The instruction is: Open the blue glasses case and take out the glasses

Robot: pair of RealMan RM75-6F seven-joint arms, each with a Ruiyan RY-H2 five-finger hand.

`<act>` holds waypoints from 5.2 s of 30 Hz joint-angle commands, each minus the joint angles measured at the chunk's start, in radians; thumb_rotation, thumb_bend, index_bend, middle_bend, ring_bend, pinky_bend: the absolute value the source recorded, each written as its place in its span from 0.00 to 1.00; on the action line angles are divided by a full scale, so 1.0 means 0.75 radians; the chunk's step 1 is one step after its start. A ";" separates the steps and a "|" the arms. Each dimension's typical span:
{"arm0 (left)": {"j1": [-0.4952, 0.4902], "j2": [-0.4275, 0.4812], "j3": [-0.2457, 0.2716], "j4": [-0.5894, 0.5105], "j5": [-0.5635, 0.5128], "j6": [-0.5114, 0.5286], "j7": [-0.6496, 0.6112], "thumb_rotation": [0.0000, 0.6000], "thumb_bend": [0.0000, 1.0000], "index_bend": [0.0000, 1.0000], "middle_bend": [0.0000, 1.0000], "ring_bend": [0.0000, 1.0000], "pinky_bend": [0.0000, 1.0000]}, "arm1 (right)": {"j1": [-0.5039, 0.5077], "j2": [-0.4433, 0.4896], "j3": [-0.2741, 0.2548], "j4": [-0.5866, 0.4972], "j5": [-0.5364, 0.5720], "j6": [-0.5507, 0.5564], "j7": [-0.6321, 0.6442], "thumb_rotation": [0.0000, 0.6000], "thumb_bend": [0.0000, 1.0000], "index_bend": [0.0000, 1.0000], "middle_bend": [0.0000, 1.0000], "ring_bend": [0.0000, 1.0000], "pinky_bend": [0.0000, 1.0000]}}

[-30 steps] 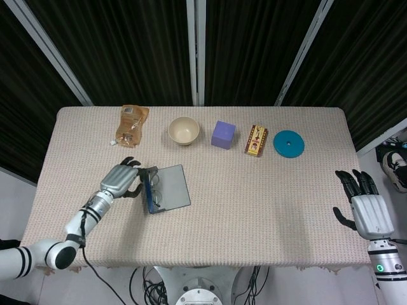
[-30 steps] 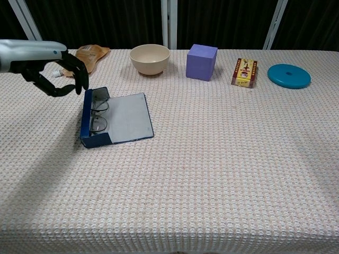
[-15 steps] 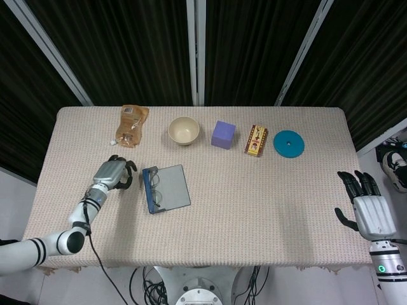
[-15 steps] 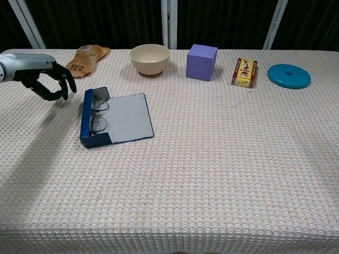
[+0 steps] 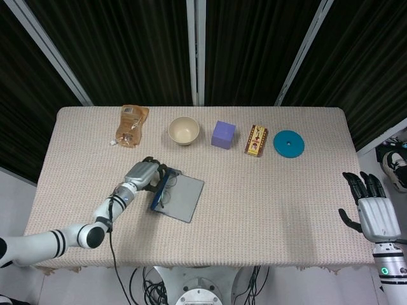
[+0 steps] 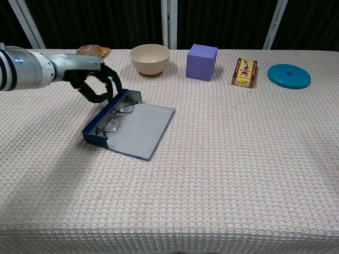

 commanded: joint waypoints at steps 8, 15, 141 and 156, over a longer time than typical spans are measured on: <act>-0.025 0.023 0.011 -0.169 0.157 0.114 0.068 1.00 0.43 0.29 0.35 0.13 0.05 | 0.011 -0.001 0.007 0.002 -0.005 -0.009 0.002 1.00 0.24 0.04 0.13 0.00 0.01; 0.008 0.040 0.079 -0.287 0.175 0.265 0.225 1.00 0.32 0.19 0.23 0.07 0.04 | 0.028 -0.012 0.007 0.007 -0.019 -0.026 0.006 1.00 0.24 0.04 0.13 0.00 0.01; -0.193 -0.123 0.102 0.153 -0.185 0.079 0.331 1.00 0.44 0.45 0.12 0.00 0.00 | 0.022 -0.005 0.000 0.011 0.014 -0.047 0.017 1.00 0.24 0.04 0.13 0.00 0.01; -0.139 -0.162 0.055 0.167 -0.059 0.185 0.222 1.00 0.51 0.54 0.17 0.00 0.00 | 0.019 -0.003 0.000 0.013 0.016 -0.043 0.020 1.00 0.24 0.04 0.13 0.00 0.01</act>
